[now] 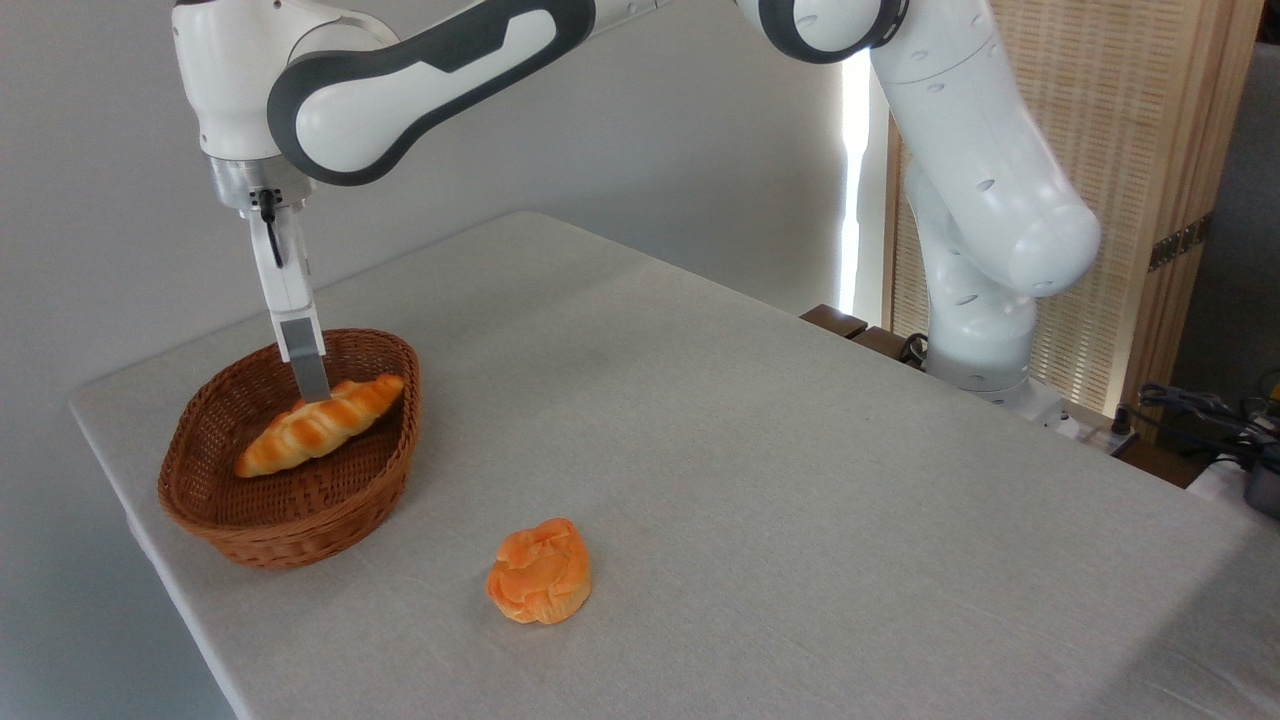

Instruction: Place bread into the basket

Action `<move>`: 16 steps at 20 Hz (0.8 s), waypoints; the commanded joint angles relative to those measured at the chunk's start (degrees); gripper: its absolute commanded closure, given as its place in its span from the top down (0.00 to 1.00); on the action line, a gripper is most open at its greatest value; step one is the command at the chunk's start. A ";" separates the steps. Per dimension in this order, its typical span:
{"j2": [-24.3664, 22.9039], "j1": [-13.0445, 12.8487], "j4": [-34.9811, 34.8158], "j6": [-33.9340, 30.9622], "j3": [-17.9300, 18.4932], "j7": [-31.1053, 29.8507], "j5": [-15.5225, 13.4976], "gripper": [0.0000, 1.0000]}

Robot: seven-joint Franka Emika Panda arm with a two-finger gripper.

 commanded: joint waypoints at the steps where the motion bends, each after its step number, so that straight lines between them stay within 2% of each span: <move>1: -0.92 0.08 1.31 -1.15 0.70 -1.41 0.75 1.00; 2: -2.23 0.17 1.31 -1.33 0.79 -1.41 0.84 1.00; 3: -3.72 0.43 1.23 -2.81 2.36 -1.32 0.75 1.00; 5: -7.41 0.70 1.23 -8.50 5.27 -0.80 0.75 1.00; 7: -10.84 2.27 1.05 -13.87 6.94 1.91 0.75 1.00; 10: -15.24 8.24 0.18 -18.63 6.51 4.91 0.49 1.00; 14: -21.74 13.78 -6.40 -19.17 6.59 4.92 0.75 1.00; 16: -24.81 15.45 -10.44 -18.99 6.77 5.27 0.84 1.00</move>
